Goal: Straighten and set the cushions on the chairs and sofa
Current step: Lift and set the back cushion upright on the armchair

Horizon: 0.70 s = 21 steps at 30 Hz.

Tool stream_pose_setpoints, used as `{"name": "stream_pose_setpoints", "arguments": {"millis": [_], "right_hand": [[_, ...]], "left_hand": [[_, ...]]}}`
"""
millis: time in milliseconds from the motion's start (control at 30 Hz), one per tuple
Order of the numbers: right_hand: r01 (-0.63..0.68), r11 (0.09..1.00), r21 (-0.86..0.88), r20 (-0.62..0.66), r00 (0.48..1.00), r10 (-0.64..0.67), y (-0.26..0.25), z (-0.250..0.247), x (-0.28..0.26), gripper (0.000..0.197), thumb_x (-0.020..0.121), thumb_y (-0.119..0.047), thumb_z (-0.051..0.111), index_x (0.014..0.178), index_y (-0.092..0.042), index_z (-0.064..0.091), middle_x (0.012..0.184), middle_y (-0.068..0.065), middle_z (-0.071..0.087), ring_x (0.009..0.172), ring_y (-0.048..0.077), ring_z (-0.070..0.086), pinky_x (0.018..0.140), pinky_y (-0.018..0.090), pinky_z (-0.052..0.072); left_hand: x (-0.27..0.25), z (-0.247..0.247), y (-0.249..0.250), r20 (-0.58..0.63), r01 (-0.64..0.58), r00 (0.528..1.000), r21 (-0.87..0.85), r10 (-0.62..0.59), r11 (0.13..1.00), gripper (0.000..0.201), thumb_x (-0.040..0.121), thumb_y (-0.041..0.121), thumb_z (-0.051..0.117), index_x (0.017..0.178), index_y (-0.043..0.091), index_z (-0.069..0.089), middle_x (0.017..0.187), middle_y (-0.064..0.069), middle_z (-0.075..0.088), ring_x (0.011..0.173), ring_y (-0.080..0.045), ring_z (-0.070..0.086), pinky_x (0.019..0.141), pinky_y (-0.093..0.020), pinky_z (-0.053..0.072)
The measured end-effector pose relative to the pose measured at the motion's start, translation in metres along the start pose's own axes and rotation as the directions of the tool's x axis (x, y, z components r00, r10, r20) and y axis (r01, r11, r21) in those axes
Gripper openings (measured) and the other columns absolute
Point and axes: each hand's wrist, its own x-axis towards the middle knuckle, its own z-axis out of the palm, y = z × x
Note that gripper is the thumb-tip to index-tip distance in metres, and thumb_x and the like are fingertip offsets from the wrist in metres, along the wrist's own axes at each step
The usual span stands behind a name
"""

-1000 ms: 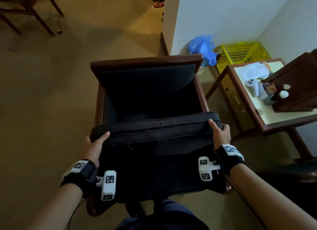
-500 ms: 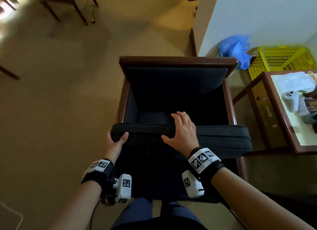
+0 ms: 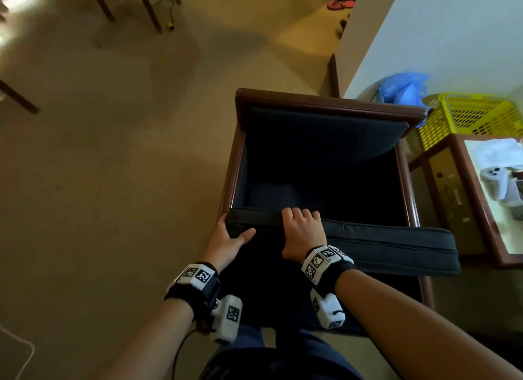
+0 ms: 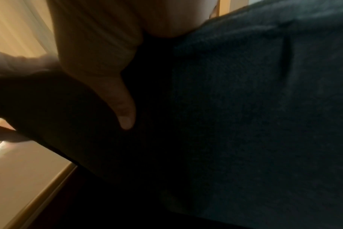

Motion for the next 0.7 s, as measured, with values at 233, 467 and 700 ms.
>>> {"name": "stream_pose_setpoints", "arguments": {"millis": [233, 467, 700], "right_hand": [[-0.071, 0.985, 0.159, -0.108, 0.99, 0.089, 0.025, -0.019, -0.028, 0.056, 0.061, -0.03, 0.078, 0.107, -0.013, 0.053, 0.103, 0.004, 0.066, 0.099, 0.029, 0.061, 0.087, 0.038, 0.04], [-0.131, 0.899, 0.417, -0.213, 0.948, 0.237, 0.074, -0.089, -0.071, 0.073, 0.037, -0.028, 0.097, 0.097, -0.014, 0.058, 0.09, 0.005, 0.065, 0.088, 0.032, 0.062, 0.07, 0.031, 0.036], [0.122, 0.732, 0.67, -0.454, 0.847, 0.274, 0.127, -0.125, -0.109, 0.072, 0.021, -0.017, 0.1, 0.077, -0.02, 0.056, 0.069, -0.016, 0.057, 0.067, 0.011, 0.054, 0.06, 0.036, 0.047]], "left_hand": [[-0.012, -0.032, 0.021, 0.335, -0.205, 0.93, 0.124, 0.153, 0.971, 0.124, 0.044, 0.075, 0.081, 0.147, 0.029, 0.029, 0.144, 0.002, 0.043, 0.129, -0.016, 0.045, 0.11, -0.039, 0.039], [-0.011, -0.037, 0.05, 0.472, -0.518, 0.813, 0.317, 0.342, 0.795, 0.141, 0.034, 0.066, 0.088, 0.151, 0.032, 0.017, 0.149, 0.014, 0.028, 0.138, -0.009, 0.031, 0.115, -0.034, 0.03], [-0.034, -0.021, 0.118, 0.432, -0.727, 0.686, 0.372, 0.585, 0.577, 0.111, 0.035, 0.071, 0.083, 0.129, 0.042, 0.032, 0.128, 0.02, 0.044, 0.117, 0.001, 0.045, 0.1, -0.023, 0.041]]}}
